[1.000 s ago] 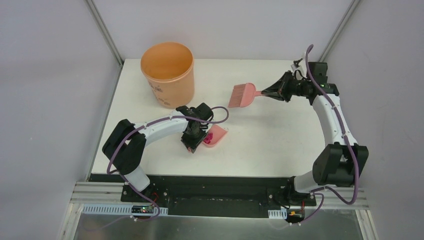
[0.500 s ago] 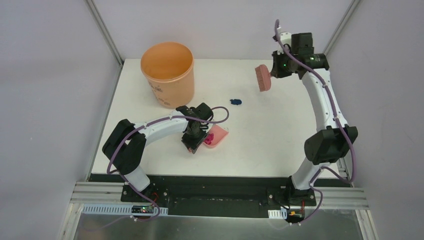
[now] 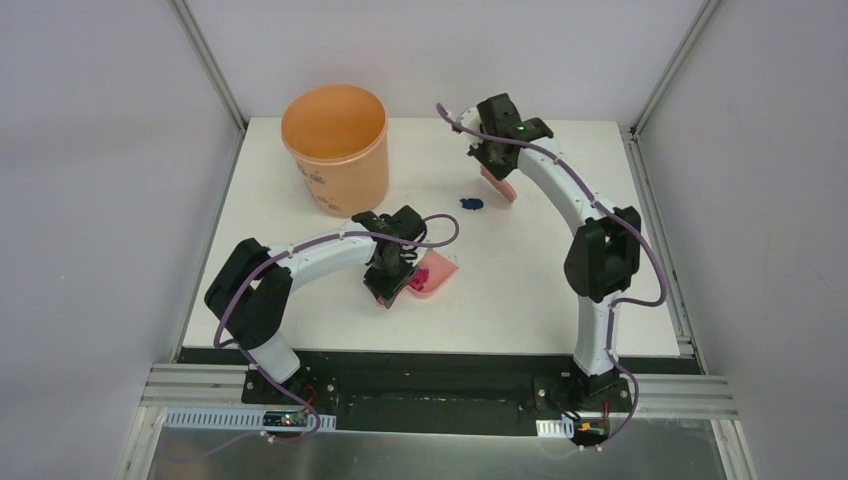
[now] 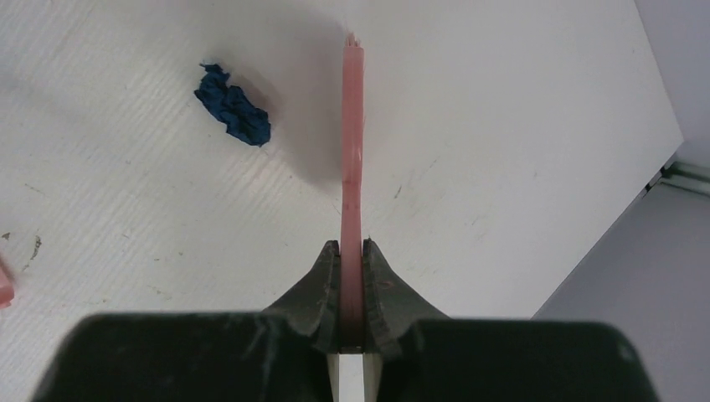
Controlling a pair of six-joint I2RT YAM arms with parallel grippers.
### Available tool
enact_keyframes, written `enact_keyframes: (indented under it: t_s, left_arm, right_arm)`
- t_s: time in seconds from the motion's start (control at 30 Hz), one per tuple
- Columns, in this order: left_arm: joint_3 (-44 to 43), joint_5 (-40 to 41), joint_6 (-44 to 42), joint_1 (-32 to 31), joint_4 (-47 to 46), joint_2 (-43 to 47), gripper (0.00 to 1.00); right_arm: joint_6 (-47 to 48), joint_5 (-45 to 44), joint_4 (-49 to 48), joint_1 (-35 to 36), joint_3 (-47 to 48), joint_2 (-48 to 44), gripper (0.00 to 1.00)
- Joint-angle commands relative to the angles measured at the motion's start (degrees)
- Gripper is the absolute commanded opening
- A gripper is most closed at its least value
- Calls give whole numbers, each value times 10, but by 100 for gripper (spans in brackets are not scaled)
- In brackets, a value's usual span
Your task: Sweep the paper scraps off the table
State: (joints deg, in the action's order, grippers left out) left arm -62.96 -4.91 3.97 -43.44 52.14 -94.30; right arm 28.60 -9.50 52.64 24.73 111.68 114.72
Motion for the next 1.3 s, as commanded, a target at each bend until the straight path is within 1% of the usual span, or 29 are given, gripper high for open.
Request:
enact_keyframes:
  t_s: [0.0,0.1,0.33,0.5,0.63,0.73,0.83,1.0,1.27]
  left_arm:
    - [-18,-16,-12,-2,4,2,0]
    - [-21,-14,-14,-1,9,-3,0]
    - [-33,-21,-12,14,22,-18,0]
    - [-40,-42,-15,36,25,-21,0]
    - [-42,-49,-16,46,26,-21,0]
    - [-42,-51,-16,49,26,-21,0]
    - [-41,-50,-15,49,26,-24,0]
    - [-40,-48,-14,49,25,-24,0]
    - [-39,-48,-16,49,22,-20,0]
  right_arm:
    - [56,-54,-35,39,15,8,0]
    - [63,-31,-17,59,8,12,0]
    - [43,121,83,91,-2,-18,0]
    - [-9,229,151,108,-10,-41,0]
    - [-52,350,189,112,-22,-58,0]
    - [-74,400,201,115,-28,-75,0]
    - [-79,408,197,115,-29,-100,0]
    - [-93,372,182,110,-36,-136,0]
    - [-130,316,151,54,-75,-181,0]
